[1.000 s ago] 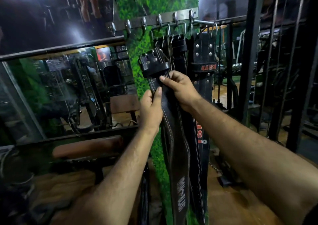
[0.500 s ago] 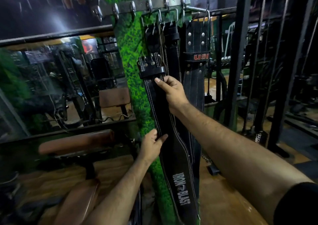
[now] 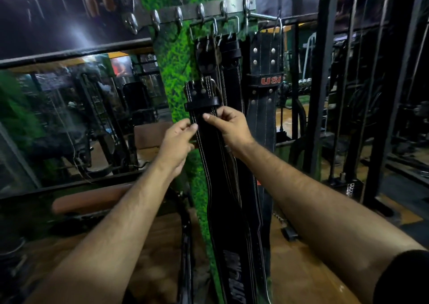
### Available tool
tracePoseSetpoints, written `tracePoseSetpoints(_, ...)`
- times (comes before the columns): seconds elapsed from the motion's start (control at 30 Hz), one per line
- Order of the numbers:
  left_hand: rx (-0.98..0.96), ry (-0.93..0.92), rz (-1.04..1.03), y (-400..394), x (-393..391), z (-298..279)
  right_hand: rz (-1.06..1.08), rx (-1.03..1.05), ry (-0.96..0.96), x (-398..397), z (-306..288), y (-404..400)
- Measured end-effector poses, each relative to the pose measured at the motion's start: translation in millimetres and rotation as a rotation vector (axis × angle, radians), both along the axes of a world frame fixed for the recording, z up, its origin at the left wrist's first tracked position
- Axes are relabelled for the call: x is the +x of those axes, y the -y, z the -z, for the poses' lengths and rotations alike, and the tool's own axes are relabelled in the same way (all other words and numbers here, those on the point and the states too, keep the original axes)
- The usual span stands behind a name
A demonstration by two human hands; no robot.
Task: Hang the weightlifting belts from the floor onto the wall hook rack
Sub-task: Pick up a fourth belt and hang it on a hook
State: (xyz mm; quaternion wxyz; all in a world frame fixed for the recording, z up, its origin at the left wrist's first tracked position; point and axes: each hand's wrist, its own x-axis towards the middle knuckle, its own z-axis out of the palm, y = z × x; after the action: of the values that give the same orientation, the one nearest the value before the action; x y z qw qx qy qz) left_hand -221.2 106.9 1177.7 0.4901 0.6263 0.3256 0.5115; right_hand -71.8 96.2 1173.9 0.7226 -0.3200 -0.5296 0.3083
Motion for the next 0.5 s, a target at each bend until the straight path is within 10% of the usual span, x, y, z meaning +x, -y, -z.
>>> tracePoseSetpoints(0.5, 0.033, 0.278, -0.065, 13.3, 18.5, -19.7, -0.084, -0.111, 0.173, -21.7, 59.2, 11.1)
